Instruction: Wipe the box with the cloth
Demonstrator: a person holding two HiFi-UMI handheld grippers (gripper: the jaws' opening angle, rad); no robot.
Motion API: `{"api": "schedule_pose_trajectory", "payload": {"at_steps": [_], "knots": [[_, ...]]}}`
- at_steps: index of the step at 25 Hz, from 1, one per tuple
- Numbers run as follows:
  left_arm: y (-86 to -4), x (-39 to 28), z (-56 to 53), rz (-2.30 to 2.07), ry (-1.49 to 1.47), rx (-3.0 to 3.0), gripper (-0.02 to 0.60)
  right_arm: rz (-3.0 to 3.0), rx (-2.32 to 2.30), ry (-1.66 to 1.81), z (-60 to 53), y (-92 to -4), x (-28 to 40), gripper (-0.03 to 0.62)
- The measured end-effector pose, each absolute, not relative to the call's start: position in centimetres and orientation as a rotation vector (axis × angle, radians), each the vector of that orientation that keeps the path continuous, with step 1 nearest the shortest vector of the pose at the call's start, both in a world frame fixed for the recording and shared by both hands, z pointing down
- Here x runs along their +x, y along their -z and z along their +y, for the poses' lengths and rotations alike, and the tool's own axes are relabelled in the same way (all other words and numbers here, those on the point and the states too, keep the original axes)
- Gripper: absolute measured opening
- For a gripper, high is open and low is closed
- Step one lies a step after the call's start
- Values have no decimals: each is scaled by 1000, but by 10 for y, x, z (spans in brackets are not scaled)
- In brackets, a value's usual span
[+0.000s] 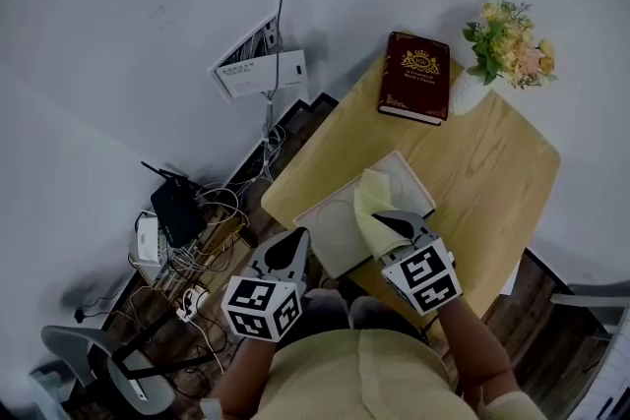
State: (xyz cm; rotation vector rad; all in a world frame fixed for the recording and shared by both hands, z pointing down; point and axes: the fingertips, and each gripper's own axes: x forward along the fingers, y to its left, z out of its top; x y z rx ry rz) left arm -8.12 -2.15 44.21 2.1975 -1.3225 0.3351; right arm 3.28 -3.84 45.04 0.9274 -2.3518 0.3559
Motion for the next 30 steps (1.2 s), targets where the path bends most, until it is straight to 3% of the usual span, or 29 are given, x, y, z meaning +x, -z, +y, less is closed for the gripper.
{"api": "schedule_pose_trajectory", "payload": {"at_steps": [22,30], "knots": [[-432,-20,-33,-1124,-405,2372,20,-2188,1287,-487,-28,-451,132,32],[-422,-30,-28,-1161,-383,2395,20,-2522,1371,-633,-17,-387,124,32]]}}
